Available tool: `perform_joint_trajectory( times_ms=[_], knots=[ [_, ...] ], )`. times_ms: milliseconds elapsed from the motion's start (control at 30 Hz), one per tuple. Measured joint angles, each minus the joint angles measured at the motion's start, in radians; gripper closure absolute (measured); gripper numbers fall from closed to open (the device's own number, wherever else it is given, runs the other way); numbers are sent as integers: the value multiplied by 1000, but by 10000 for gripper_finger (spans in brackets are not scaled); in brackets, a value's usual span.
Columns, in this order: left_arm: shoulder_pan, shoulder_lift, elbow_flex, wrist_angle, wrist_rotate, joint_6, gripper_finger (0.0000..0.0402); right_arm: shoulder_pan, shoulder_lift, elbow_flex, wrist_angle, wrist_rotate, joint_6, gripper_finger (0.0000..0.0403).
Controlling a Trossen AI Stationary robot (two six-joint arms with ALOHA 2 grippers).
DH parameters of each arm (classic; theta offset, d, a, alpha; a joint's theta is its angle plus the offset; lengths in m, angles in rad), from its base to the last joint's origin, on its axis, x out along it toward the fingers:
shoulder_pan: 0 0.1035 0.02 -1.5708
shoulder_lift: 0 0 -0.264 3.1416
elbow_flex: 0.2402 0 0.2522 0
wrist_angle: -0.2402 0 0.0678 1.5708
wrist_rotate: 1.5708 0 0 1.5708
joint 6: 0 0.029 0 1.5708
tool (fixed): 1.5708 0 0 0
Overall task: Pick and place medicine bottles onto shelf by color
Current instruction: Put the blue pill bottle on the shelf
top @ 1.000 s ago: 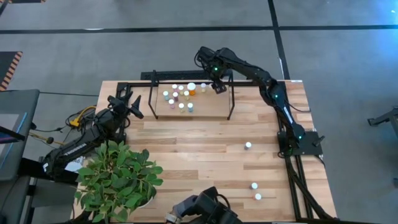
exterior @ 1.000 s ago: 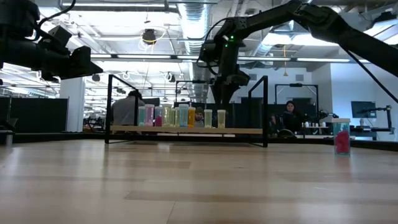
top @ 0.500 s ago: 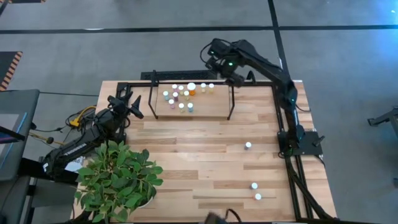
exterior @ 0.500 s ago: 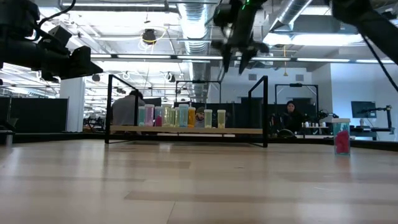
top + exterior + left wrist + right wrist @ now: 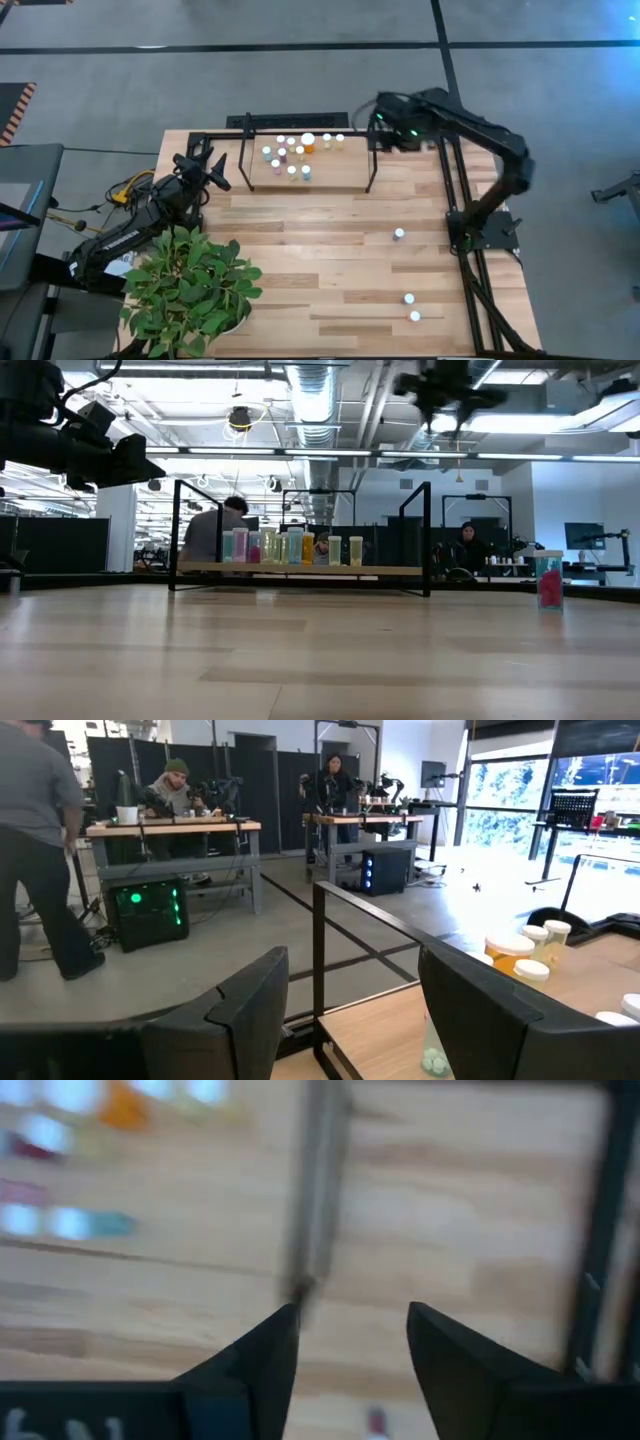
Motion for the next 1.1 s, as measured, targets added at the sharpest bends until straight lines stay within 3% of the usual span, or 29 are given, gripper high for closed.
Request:
perform_joint_trajectory(
  times_ms=[200, 333, 500, 767, 1100],
  knots=[
    [0, 0, 0, 0, 0, 0, 187, 30, -242, -393, 20, -41, 158, 228],
    [0, 0, 0, 0, 0, 0, 187, 54, -339, -550, 90, -50, 167, 234],
    [0, 0, 0, 0, 0, 0, 187, 108, -388, -637, 111, -50, 157, 228],
    [0, 0, 0, 0, -1, 0, 187, 226, -388, -736, 127, -67, 338, 216],
    [0, 0, 0, 0, -1, 0, 187, 310, -393, -909, 366, -196, 441, 196]
  ],
)
